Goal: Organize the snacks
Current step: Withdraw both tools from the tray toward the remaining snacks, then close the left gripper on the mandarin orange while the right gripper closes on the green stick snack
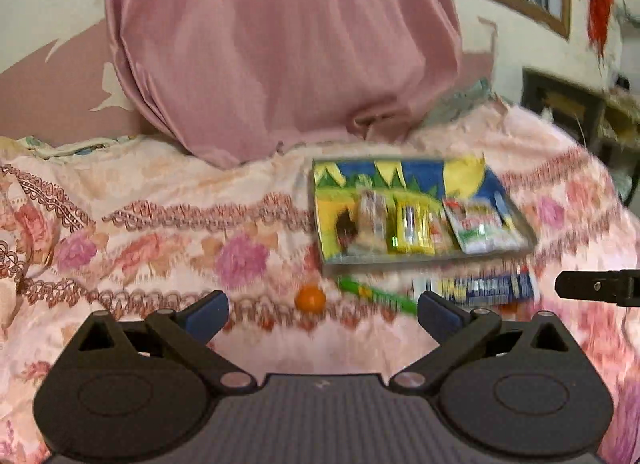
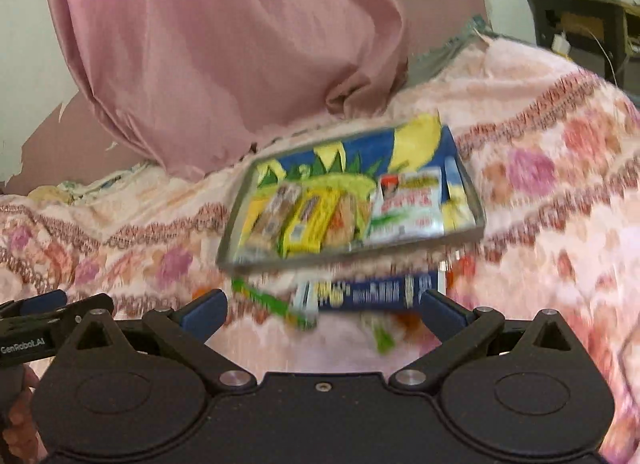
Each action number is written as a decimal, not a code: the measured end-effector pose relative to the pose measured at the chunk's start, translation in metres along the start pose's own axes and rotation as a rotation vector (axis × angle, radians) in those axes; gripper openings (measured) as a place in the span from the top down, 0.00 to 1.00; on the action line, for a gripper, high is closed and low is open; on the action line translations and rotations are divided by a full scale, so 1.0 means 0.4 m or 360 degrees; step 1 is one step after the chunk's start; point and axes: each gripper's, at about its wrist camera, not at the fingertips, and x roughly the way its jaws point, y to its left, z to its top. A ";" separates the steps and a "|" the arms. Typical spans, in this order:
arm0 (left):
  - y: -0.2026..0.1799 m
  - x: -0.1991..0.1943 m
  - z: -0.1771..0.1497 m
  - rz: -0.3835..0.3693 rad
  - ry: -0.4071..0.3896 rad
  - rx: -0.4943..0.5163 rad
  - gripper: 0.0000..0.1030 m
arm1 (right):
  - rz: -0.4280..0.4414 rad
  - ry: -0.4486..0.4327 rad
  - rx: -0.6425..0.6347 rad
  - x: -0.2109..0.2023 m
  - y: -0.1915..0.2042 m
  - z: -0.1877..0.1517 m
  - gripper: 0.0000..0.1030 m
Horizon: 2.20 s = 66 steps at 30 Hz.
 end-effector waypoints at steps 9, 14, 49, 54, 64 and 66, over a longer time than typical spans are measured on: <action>-0.047 0.010 -0.090 -0.0004 0.0157 0.0168 0.00 | -0.0063 0.0121 -0.0062 -0.050 -0.005 -0.124 0.01; -0.056 0.033 -0.108 -0.0027 0.0247 0.0221 0.00 | -0.0113 0.0194 -0.0111 -0.041 -0.013 -0.161 0.01; 0.081 0.325 -0.034 0.0090 0.0422 -0.0013 0.00 | -0.0005 0.0328 -0.0392 0.300 0.101 -0.097 0.01; 0.083 0.359 -0.020 0.0046 0.0312 0.0048 0.00 | 0.0051 0.0281 -0.0371 0.339 0.105 -0.071 0.01; 0.087 0.385 -0.012 -0.0090 0.0223 0.0094 0.02 | 0.0155 0.0167 -0.0597 0.405 0.129 -0.049 0.17; 0.084 0.388 -0.014 -0.0116 0.0214 0.0111 0.06 | 0.0180 0.0167 -0.0608 0.418 0.132 -0.045 0.23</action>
